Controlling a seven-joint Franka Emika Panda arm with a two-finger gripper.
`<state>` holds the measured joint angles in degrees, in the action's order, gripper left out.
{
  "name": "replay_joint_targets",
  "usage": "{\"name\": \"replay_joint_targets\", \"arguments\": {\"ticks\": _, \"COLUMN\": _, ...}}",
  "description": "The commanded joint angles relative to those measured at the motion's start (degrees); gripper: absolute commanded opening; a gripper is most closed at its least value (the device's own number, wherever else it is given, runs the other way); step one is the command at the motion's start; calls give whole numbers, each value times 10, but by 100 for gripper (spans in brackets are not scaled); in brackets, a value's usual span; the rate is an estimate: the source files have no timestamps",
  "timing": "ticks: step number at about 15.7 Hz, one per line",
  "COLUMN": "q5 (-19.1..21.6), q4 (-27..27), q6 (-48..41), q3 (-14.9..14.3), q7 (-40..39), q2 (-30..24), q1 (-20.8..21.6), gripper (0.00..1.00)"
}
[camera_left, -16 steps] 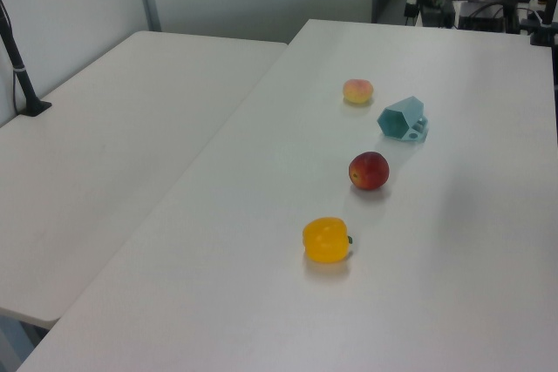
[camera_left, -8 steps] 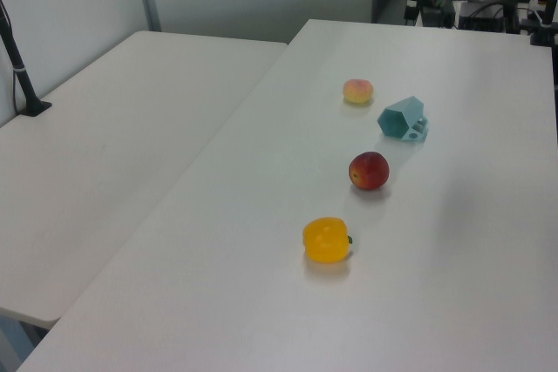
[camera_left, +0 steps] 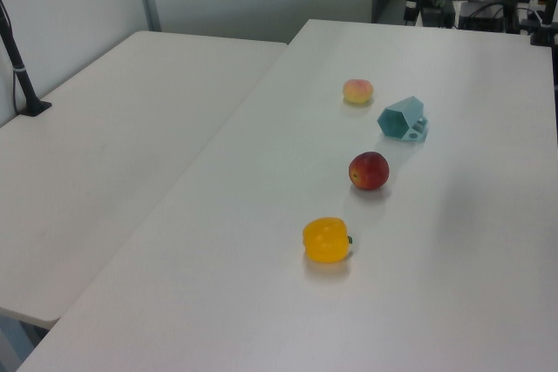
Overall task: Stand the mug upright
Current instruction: 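Move the gripper down toward the tipped light-blue cup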
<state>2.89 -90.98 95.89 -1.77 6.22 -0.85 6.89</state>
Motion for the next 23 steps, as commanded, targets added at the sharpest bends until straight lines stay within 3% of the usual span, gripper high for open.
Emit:
{"name": "replay_joint_targets", "arguments": {"ticks": 1, "q5": -20, "q4": -17, "q6": 14, "q3": -11, "q7": 80, "q2": -1, "q1": 42, "gripper": 100}}
{"name": "replay_joint_targets", "arguments": {"ticks": 7, "q5": -45, "q4": -13, "q6": 18, "q3": -10, "q7": 136, "q2": 33, "q1": 66, "gripper": 100}}
{"name": "replay_joint_targets", "arguments": {"ticks": 14, "q5": -136, "q4": -12, "q6": 79, "q3": -12, "q7": 200, "q2": 116, "q1": 82, "gripper": 100}}
{"name": "replay_joint_targets", "arguments": {"ticks": 18, "q5": -219, "q4": -24, "q6": 83, "q3": -12, "q7": 235, "q2": 151, "q1": 81, "gripper": 100}}
{"name": "replay_joint_targets", "arguments": {"ticks": 23, "q5": -276, "q4": -48, "q6": 93, "q3": -12, "q7": 241, "q2": 195, "q1": 76, "gripper": 100}}
